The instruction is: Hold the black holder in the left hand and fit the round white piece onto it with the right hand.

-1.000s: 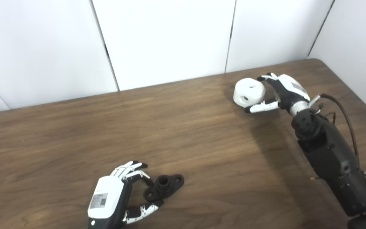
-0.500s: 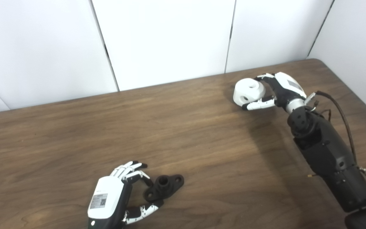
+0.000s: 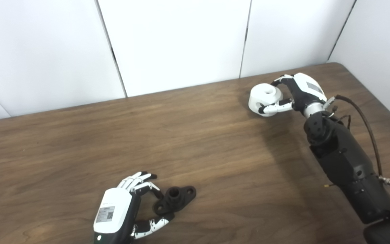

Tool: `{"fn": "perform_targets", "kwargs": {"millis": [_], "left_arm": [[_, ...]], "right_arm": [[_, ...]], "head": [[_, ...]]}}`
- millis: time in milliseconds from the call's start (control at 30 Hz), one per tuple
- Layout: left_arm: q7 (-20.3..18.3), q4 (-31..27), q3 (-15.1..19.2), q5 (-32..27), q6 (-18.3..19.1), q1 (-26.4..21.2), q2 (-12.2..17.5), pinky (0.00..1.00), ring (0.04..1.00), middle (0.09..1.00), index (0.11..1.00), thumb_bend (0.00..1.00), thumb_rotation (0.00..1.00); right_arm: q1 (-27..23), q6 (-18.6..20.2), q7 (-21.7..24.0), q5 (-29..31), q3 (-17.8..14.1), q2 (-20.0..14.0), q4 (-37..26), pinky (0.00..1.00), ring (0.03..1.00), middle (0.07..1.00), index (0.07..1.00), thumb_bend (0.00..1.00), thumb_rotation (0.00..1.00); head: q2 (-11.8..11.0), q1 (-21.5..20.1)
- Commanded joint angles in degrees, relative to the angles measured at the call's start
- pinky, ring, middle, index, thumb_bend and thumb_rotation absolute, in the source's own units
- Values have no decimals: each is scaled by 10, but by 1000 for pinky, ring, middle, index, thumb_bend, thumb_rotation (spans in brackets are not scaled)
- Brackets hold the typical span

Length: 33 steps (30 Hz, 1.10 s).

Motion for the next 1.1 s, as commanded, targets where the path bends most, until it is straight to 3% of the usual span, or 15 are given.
{"fn": "perform_targets", "kwargs": {"millis": [0, 433, 567, 700, 1067], "left_arm": [[-29, 7, -11, 21, 9, 15, 5, 838, 854, 795, 487, 519, 44], [-25, 4, -11, 20, 5, 16, 6, 831, 846, 790, 487, 519, 44], [-28, 3, -11, 19, 6, 16, 6, 835, 849, 792, 487, 519, 44], [-30, 0, -11, 19, 8, 16, 5, 835, 849, 793, 487, 519, 44], [-34, -3, -12, 20, 12, 16, 6, 838, 850, 794, 487, 519, 44]], "right_arm": [[-29, -2, -19, -14, -4, -9, -13, 841, 976, 910, 727, 789, 371], [-21, -15, -24, -13, 0, -14, -12, 897, 961, 890, 721, 780, 366], [-20, -25, -32, -13, 1, -14, -9, 901, 943, 842, 684, 780, 331], [-19, -14, -28, -17, 3, -12, -12, 832, 961, 896, 681, 771, 323], [-18, -18, -47, -22, 2, -4, -9, 835, 950, 892, 594, 751, 245]], "head": [[1, 0], [5, 1], [5, 1], [6, 0], [9, 0]]}}
